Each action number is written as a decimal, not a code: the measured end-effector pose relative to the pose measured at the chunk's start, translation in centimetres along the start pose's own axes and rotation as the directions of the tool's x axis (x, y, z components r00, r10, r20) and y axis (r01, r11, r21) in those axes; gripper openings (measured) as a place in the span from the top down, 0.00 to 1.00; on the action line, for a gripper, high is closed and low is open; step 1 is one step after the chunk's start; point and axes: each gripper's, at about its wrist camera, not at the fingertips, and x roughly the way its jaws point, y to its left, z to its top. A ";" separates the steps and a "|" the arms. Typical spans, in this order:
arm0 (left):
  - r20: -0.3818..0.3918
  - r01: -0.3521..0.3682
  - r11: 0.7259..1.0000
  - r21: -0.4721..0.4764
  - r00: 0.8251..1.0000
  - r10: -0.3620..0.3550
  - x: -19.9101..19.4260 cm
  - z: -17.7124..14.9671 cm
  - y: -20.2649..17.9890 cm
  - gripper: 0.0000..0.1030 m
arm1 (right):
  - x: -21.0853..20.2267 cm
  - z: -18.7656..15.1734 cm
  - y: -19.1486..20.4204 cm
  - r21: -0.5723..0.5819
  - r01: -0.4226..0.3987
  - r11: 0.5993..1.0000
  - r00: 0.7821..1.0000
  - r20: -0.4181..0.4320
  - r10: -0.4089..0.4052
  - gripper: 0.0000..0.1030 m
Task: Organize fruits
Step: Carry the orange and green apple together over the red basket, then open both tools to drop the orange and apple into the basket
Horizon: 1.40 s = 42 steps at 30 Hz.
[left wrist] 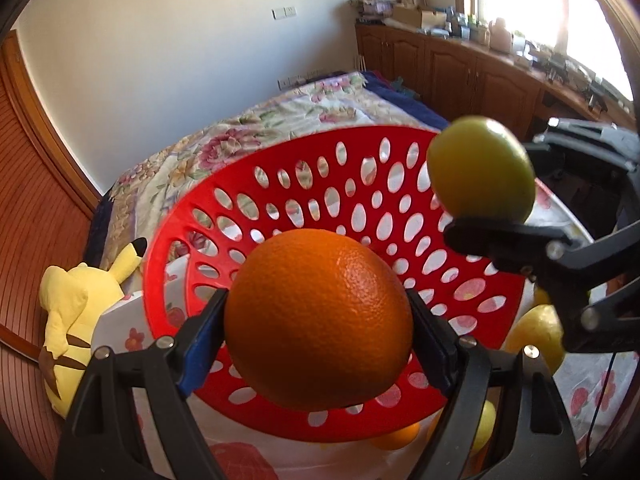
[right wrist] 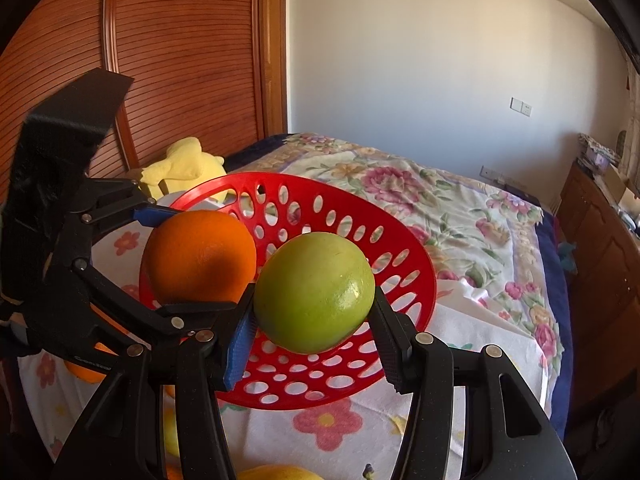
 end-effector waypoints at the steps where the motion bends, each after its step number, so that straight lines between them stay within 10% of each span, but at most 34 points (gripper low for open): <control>1: -0.014 -0.001 1.000 0.008 1.000 0.001 0.4 0.0 -0.2 0.19 | 0.0 0.0 -0.1 0.001 0.000 1.000 1.000 -0.001 0.000 0.47; 30: -0.139 0.091 0.996 -0.007 0.986 -0.091 3.9 1.3 -0.9 0.18 | 0.5 0.6 -0.8 0.038 -0.019 0.999 1.000 0.001 0.019 0.47; 42: -0.048 0.043 0.999 -0.025 0.998 -0.044 1.1 1.3 0.5 0.14 | 1.0 0.7 -0.6 0.040 -0.027 0.999 1.000 -0.010 0.027 0.46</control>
